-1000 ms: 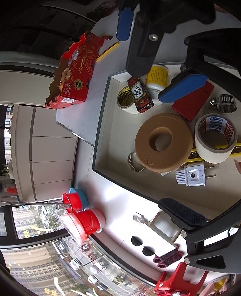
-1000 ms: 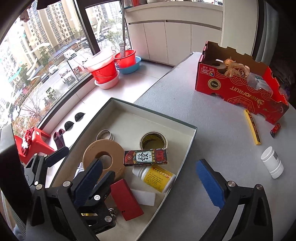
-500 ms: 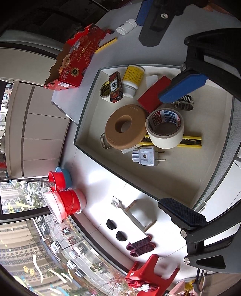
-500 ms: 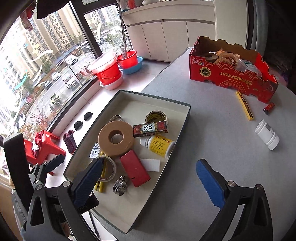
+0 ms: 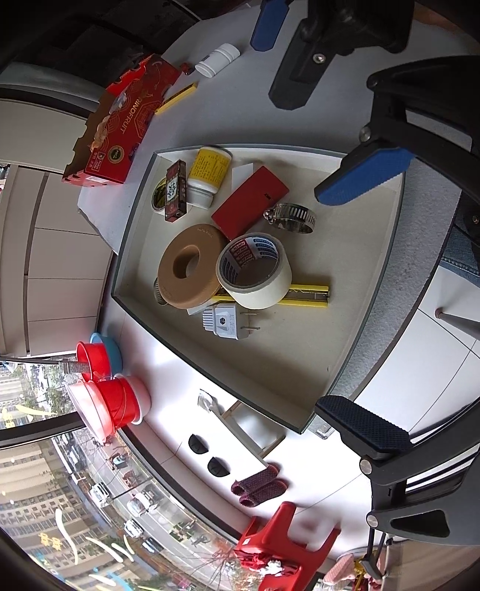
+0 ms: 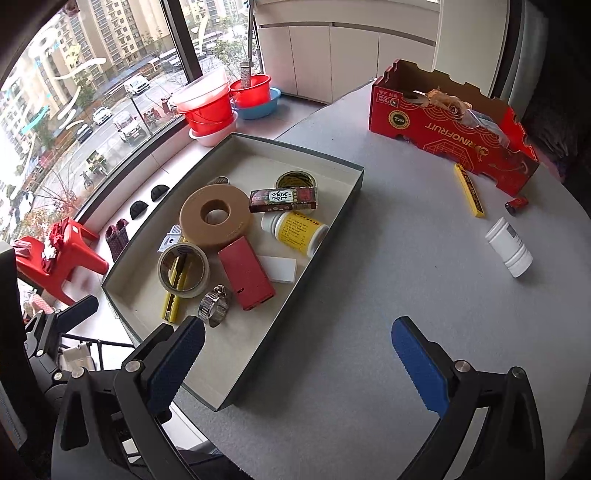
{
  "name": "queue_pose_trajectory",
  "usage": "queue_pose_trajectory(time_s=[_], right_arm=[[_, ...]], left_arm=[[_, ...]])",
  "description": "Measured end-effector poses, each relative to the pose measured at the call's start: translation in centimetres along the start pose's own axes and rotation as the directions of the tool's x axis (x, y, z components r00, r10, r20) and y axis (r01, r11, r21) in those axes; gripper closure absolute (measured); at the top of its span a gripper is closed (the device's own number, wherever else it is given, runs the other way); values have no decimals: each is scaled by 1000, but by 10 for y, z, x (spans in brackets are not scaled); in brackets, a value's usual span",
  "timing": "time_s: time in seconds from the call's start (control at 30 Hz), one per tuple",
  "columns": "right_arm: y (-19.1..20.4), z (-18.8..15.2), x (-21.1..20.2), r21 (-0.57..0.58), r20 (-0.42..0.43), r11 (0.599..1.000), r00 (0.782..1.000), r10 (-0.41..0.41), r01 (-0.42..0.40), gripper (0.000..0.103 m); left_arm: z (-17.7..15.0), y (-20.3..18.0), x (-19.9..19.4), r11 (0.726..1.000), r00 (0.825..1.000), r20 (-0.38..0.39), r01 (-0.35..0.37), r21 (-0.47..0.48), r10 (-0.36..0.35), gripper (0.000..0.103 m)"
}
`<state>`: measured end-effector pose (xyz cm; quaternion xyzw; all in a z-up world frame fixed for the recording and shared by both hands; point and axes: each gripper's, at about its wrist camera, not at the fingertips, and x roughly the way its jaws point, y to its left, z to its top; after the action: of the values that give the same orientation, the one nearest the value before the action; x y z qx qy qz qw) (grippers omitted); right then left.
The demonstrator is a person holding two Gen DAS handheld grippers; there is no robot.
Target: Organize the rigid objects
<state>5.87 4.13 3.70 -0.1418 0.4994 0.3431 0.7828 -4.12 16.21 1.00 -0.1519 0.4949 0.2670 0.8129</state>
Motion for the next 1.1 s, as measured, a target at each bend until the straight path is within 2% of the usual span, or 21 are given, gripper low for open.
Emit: queue_pose_trajectory(time_s=[1.1], right_arm=[[16,1,4,-46,-20,999,1000,1,-2,1]], left_arm=[[0,0,-3,1000,1000,-4,-7,5,7,0]])
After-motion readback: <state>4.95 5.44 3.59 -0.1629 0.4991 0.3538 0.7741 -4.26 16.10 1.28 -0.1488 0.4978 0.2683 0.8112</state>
